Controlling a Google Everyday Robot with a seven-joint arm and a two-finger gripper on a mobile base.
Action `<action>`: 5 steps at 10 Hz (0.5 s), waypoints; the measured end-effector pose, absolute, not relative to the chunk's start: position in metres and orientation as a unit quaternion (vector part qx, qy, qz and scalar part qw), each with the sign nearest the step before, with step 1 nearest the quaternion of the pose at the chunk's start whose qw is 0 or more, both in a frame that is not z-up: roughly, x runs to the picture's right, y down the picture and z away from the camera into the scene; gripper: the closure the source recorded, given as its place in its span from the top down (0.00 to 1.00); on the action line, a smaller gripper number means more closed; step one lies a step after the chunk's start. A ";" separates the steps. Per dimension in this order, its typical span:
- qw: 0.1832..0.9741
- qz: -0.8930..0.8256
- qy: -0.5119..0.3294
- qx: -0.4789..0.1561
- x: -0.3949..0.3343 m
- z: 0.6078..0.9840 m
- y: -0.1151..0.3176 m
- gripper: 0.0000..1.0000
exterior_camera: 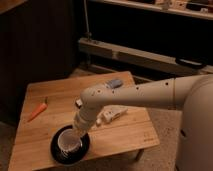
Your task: Pick up the ceramic cup
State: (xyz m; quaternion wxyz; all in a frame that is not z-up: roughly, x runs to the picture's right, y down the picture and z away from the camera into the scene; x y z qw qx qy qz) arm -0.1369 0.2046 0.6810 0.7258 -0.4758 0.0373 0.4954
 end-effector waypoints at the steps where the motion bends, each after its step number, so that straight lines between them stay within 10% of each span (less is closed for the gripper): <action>1: 0.726 0.496 0.030 -0.476 -0.133 0.671 0.194 0.09; 5: 0.708 0.506 -0.004 -0.493 -0.105 0.615 0.126 0.09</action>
